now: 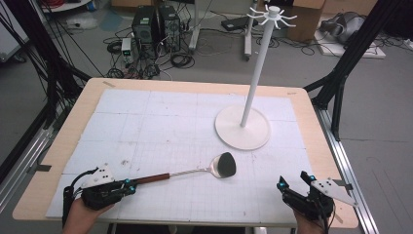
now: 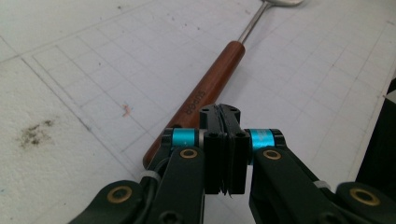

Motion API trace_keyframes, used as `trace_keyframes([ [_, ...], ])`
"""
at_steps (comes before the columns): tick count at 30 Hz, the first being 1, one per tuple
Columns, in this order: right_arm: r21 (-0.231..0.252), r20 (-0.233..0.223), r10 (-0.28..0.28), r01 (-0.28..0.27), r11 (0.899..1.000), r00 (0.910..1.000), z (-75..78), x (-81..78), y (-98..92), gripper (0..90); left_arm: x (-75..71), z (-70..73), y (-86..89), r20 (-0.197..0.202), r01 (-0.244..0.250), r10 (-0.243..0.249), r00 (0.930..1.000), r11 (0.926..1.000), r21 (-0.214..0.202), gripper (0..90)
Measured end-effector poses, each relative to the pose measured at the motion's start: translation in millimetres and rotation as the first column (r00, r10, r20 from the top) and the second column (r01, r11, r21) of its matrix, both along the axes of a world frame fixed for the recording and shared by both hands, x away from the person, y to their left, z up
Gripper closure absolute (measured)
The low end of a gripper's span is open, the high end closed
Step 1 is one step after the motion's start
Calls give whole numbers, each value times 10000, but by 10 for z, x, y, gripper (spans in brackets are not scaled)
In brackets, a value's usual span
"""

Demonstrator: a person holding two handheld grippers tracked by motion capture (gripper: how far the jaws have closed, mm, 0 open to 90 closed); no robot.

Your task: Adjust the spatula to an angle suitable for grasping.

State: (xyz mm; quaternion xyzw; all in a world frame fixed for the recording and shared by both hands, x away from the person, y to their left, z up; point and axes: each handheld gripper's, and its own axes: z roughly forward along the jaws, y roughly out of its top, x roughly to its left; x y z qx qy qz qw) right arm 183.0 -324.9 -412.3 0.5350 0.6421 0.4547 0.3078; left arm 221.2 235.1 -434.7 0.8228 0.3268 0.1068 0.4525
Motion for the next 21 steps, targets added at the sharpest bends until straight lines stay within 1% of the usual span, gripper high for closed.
trace_keyframes([
  [2, -57, 21, 32, -32, 10000, 10000, 2, 2, 6, 202, 7, -17, -5, -188, -37, 41, 9998, 9998, 213, 884],
  [5, -32, 17, 22, -22, 10000, 10000, 4, -7, 4, 203, 22, -42, -13, -299, -191, 215, 9993, 9968, 770, 878],
  [8, 14, 11, -33, 33, 10000, 10000, 7, -19, -4, 203, 65, -60, -10, -367, -558, 594, 9976, 9942, 920, 869],
  [10, -14, 34, -32, 32, 10000, 10000, 5, -18, -9, 202, 104, -57, -9, -348, -901, 941, 9950, 9905, 1043, 865],
  [12, -4, 21, -27, 27, 10000, 10000, 4, -18, -5, 202, 145, -56, -12, -305, -1299, 1348, 9904, 9832, 1281, 854],
  [15, -20, 0, -6, 6, 10000, 10000, 1, -13, 3, 202, 261, -55, -24, -302, -1656, 1718, 9847, 9752, 1468, 853],
  [17, -45, 19, 3, -3, 10000, 10000, -2, -6, 5, 203, 358, -52, -39, -257, -2085, 2148, 9763, 9661, 1523, 844],
  [18, -24, -7, -7, 7, 10000, 10000, 0, -8, 9, 203, 407, -57, -48, -256, -2320, 2380, 9709, 9618, 1454, 840],
  [19, -43, 29, 10, -10, 10000, 10000, 2, -8, 11, 203, 452, -56, -48, -239, -2428, 2491, 9682, 9583, 1506, 836],
  [20, -55, 29, 7, -7, 10000, 10000, 4, -11, 13, 203, 490, -63, -63, -196, -2649, 2702, 9626, 9538, 1418, 835],
  [21, 3, -19, -36, 36, 10000, 10000, 5, -17, 16, 203, 529, -67, -70, -147, -2814, 2864, 9580, 9488, 1438, 831],
])
